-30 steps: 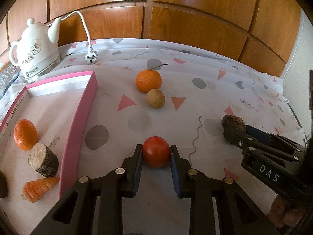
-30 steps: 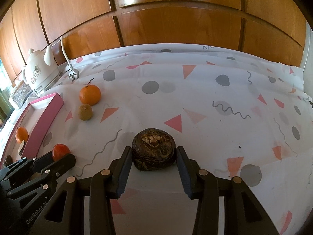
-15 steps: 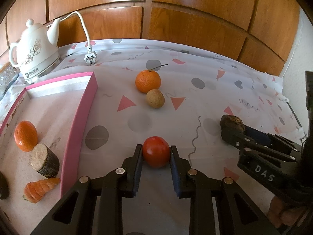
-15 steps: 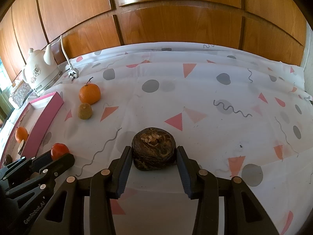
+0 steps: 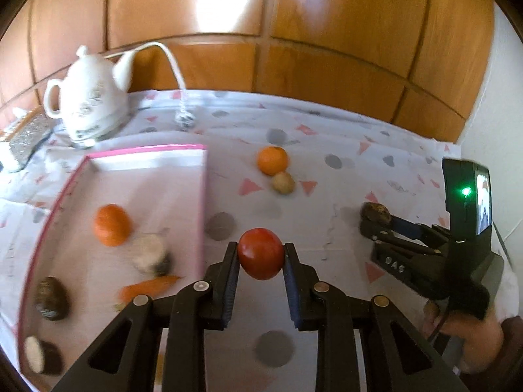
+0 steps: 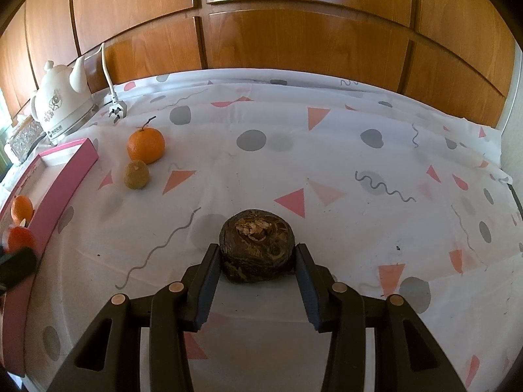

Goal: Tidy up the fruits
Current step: 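Carry the tomato and dark fruit into the pink tray and release both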

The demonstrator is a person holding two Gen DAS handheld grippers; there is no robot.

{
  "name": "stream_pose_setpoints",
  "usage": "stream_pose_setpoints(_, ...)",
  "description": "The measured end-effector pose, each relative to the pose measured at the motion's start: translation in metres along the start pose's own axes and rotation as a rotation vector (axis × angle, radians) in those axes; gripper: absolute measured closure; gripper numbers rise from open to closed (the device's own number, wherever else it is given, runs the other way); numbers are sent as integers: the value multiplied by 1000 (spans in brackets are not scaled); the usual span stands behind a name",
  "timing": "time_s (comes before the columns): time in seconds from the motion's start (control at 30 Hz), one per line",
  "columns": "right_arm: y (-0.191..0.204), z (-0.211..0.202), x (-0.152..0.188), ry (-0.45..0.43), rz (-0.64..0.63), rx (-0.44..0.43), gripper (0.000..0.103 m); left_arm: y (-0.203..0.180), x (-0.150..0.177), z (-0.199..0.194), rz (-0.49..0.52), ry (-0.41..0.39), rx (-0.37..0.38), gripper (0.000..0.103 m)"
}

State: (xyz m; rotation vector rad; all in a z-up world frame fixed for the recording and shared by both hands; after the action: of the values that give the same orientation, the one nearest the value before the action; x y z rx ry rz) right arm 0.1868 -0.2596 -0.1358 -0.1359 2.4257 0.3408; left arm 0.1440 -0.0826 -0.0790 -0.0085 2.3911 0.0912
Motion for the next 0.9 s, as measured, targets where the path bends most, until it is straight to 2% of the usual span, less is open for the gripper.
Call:
stream_pose_setpoints(0.1, 1, 0, 0, 1, -4, 6, 57, 33, -3, -5, -62, 1, -24, 77)
stream_pose_setpoints(0.37, 3, 0, -1, 13, -21, 33, 57, 114, 0, 9, -168, 30, -171, 77)
stream_pose_setpoints(0.53, 15, -5, 6, 25, -22, 12, 57, 129, 4, 17, -176, 43, -215, 77)
stream_pose_setpoints(0.77, 39, -9, 16, 31, -56, -14, 57, 138, 5, 16, -195, 40, -237, 75)
stream_pose_setpoints(0.83, 43, -9, 18, 33, -69, -11, 57, 140, 5, 15, -203, 37, -244, 71)
stream_pose_setpoints(0.9, 46, -9, 19, 34, -69, -15, 58, 142, 3, 11, -212, 25, -242, 61)
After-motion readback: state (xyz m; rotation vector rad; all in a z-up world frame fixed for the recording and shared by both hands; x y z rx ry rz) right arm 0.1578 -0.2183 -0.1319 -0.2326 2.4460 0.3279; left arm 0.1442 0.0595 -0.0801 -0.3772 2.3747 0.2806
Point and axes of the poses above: each gripper's, at about its wrist camera, not at the fingertips, and z roughly the way its jaws point, y to its left, x to its underside, the point moved 8 cm from there along z, roughly the way its jaws point, and after that the axes turned 15 degrees about -x, right-handed, at the moved point
